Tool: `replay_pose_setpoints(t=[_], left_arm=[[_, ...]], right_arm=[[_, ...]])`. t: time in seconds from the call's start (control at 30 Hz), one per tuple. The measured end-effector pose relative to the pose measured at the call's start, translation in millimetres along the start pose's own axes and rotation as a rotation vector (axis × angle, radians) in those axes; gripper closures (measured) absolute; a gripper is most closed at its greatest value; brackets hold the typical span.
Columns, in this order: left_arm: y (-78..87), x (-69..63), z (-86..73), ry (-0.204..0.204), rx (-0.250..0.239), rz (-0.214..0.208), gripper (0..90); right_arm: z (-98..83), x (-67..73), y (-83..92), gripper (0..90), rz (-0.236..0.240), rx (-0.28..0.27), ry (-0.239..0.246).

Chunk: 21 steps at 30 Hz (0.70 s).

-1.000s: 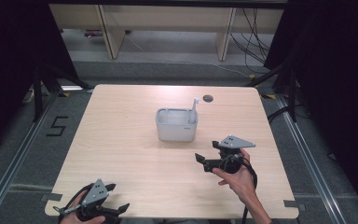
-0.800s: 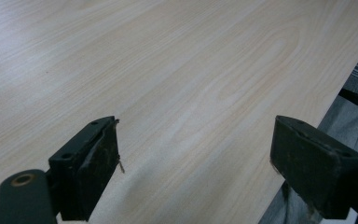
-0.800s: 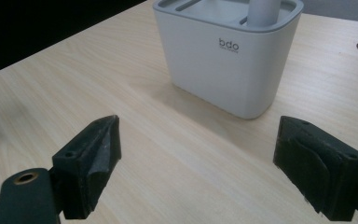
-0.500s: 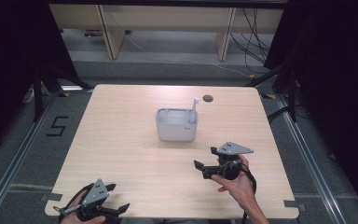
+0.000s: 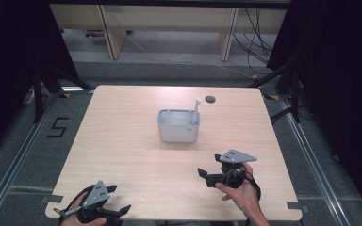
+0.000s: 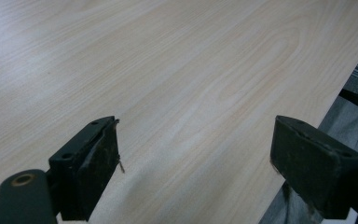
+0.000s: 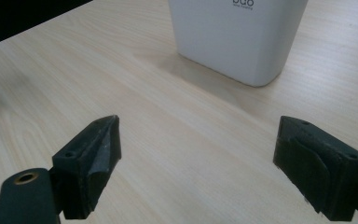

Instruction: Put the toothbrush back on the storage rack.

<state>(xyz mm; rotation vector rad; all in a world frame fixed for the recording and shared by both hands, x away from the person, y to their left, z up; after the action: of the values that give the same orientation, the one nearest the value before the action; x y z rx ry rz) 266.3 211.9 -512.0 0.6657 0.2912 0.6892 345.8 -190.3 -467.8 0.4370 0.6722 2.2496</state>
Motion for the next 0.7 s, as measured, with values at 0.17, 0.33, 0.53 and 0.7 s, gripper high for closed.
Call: replay_pose_setpoints(t=[0.17,0.33,0.53,0.7], left_arm=[[0.7,1.4,0.0,-0.015,0.014,0.007,14.7],[-0.2,0.1,-0.1,0.001,-0.005,-0.002,14.7],[-0.5,-0.1,0.0,-0.002,-0.005,-0.004,14.7],[1.0,-0.4,0.4,-0.001,0.011,0.001,14.7]], right_arm=[[-5.4,3.3,1.8,15.5,0.008,0.01,-0.022],[-10.1,3.6,4.5,15.5,-0.007,0.025,-0.006],[-18.3,10.4,6.3,15.6,0.003,0.041,-0.039],[-21.6,9.7,9.4,15.6,-0.003,0.047,0.014]])
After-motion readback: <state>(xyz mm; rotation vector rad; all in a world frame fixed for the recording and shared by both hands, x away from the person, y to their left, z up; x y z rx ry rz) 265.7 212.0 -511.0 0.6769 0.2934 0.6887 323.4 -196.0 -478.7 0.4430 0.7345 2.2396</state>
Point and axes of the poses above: each handheld gripper's, and its own axes: y roughly backward along the jaws, z roughly out of its top, x roughly to its left, the point moved 1 cm from there along -y, roughly forward along the jaws, and after that the axes turned 4 degrees about x, right-handed, at the moved point
